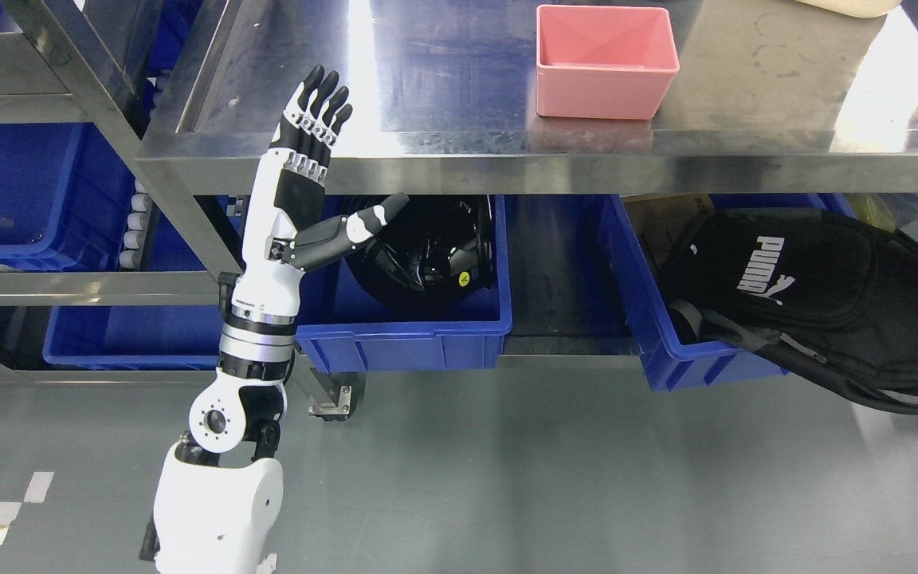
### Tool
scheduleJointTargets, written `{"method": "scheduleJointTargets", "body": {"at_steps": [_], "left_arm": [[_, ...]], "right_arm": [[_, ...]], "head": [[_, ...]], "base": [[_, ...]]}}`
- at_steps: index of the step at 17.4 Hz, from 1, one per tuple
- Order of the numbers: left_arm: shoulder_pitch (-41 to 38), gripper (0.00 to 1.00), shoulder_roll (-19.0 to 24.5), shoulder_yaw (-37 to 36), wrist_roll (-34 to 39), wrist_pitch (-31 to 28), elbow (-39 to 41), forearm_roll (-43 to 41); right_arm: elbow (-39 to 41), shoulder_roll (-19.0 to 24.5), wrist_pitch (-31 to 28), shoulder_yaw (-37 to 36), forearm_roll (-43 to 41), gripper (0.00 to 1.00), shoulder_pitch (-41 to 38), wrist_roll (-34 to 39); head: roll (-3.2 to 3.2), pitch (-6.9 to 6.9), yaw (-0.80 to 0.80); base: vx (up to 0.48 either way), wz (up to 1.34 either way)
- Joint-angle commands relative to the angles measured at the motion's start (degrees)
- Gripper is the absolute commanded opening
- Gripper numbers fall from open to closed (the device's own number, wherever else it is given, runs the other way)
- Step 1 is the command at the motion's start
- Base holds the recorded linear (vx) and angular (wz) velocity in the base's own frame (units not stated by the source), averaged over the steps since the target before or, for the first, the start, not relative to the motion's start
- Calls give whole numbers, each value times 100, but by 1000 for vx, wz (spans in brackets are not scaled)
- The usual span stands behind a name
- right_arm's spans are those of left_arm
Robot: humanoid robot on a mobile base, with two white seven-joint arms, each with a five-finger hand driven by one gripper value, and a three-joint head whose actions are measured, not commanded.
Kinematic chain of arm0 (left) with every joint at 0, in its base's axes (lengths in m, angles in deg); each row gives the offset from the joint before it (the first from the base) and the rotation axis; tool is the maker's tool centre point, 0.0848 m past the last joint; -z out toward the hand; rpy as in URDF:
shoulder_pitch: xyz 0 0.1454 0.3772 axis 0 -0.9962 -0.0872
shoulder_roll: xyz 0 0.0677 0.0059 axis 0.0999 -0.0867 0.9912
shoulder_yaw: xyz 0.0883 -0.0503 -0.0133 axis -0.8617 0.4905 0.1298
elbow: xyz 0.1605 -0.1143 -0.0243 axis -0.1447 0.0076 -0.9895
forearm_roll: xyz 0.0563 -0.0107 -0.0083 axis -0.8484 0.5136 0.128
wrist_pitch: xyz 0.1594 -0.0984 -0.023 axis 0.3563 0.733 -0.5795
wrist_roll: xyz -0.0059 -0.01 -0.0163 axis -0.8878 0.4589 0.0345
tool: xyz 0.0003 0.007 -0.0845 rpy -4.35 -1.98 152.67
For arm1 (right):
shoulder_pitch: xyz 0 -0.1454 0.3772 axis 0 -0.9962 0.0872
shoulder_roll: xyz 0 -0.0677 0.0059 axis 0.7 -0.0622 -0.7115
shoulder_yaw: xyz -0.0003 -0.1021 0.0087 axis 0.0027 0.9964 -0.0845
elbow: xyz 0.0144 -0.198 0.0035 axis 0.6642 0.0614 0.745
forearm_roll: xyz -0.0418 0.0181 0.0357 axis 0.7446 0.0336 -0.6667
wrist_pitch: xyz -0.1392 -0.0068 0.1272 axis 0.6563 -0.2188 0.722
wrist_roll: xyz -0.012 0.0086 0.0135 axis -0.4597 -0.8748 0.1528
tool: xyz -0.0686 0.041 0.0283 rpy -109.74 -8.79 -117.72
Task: Place storage box into left shelf container
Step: 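Raise the left hand up and over the shelf edge toward the pink box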
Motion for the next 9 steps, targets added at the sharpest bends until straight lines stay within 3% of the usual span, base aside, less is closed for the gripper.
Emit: {"method": "scheduleJointTargets", "body": {"at_steps": [1, 6, 9], "left_arm": [[24, 100, 100, 408, -31, 17, -4, 0], [768, 100, 148, 944, -424, -114, -257, -9], [1927, 100, 841, 1068, -1478, -543, -635, -18]], "right_arm": [[100, -100, -3, -26, 9, 100, -54, -2], [100, -100, -3, -26, 9, 100, -54, -2], [100, -100, -3, -26, 9, 100, -54, -2]], "head": [[0, 0, 0], [0, 0, 0], [0, 0, 0]], "base": [[0, 0], [0, 0], [0, 0]]}}
